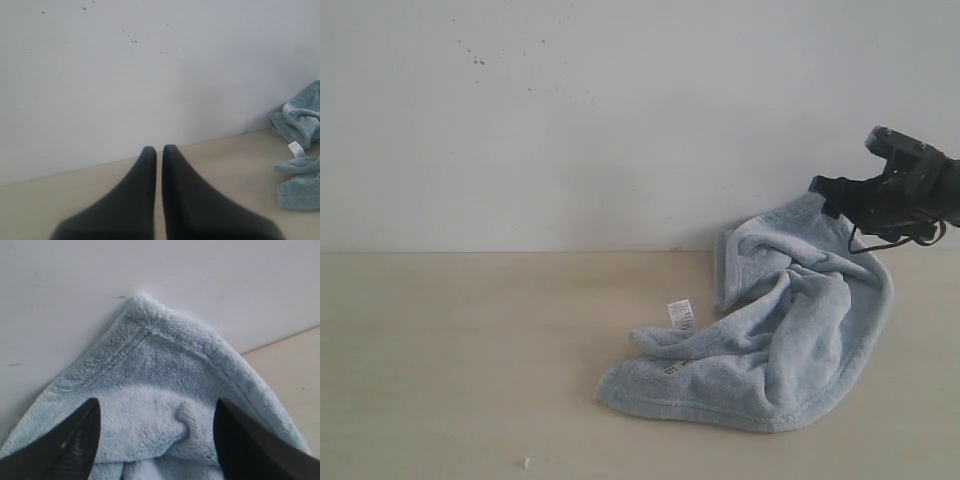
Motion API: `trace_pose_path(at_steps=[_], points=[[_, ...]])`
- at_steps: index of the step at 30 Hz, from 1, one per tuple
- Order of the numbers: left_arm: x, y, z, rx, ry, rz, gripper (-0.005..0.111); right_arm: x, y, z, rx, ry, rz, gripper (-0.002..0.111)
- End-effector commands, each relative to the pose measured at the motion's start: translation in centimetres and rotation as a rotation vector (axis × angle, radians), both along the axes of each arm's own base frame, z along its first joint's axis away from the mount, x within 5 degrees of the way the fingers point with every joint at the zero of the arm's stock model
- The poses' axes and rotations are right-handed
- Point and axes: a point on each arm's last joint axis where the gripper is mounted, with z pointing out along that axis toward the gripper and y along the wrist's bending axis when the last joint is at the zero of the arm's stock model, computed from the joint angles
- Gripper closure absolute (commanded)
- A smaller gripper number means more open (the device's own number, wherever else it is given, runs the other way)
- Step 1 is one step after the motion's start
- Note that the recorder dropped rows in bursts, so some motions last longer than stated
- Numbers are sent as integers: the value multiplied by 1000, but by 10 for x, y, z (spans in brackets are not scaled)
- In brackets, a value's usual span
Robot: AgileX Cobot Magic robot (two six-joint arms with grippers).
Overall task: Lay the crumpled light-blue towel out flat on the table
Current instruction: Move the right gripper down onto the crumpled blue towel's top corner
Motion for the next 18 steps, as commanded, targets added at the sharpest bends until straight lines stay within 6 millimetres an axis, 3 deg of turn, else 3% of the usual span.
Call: trace_pose_path(at_steps=[1, 14, 18], points=[[0, 0, -2, -19, 7, 1, 103, 14, 9, -5, -4, -33, 17, 46], [0, 0, -2, -19, 7, 1, 103, 42, 11, -35, 6, -85, 6, 46], [0, 0, -2, -19, 7, 1, 103, 44, 11, -32, 5, -103, 4, 46]])
